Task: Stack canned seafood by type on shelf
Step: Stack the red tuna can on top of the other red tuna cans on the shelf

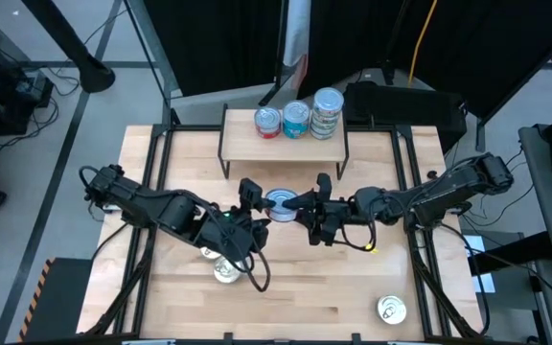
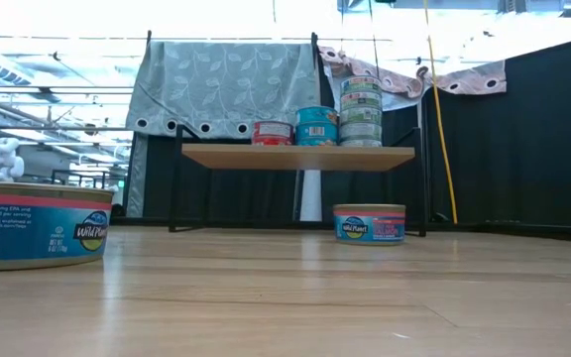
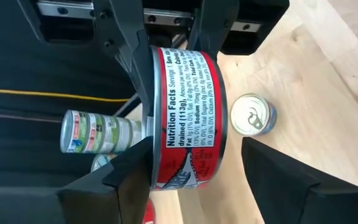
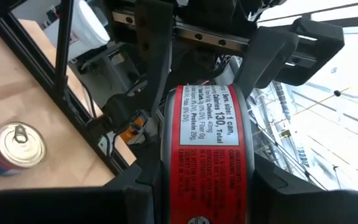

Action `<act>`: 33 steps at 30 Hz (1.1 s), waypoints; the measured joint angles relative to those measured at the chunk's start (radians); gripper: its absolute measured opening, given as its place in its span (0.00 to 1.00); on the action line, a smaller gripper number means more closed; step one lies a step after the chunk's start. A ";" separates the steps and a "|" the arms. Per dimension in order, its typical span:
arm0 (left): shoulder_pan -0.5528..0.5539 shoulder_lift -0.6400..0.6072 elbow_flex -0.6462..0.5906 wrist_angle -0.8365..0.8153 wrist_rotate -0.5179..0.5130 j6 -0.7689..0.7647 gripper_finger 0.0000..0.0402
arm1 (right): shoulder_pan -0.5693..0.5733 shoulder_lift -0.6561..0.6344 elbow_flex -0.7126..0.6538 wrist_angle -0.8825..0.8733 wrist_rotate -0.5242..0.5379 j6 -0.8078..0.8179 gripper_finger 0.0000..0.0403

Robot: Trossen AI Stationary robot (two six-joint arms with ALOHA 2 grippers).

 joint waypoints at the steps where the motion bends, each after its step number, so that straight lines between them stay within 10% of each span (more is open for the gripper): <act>1: -0.007 0.000 0.000 -0.001 -0.002 -0.011 0.58 | 0.000 0.000 0.000 0.001 -0.002 0.000 0.30; 8: -0.049 0.000 0.000 -0.017 -0.162 -0.053 0.59 | 0.000 0.000 0.000 0.017 0.007 -0.003 0.30; 21: 0.002 0.011 0.000 0.059 -0.148 -0.030 0.62 | -0.001 -0.002 0.000 0.025 -0.044 0.010 0.30; 33: -0.002 0.011 -0.001 0.073 -0.120 0.030 0.37 | -0.008 -0.002 0.001 0.022 -0.044 0.031 0.33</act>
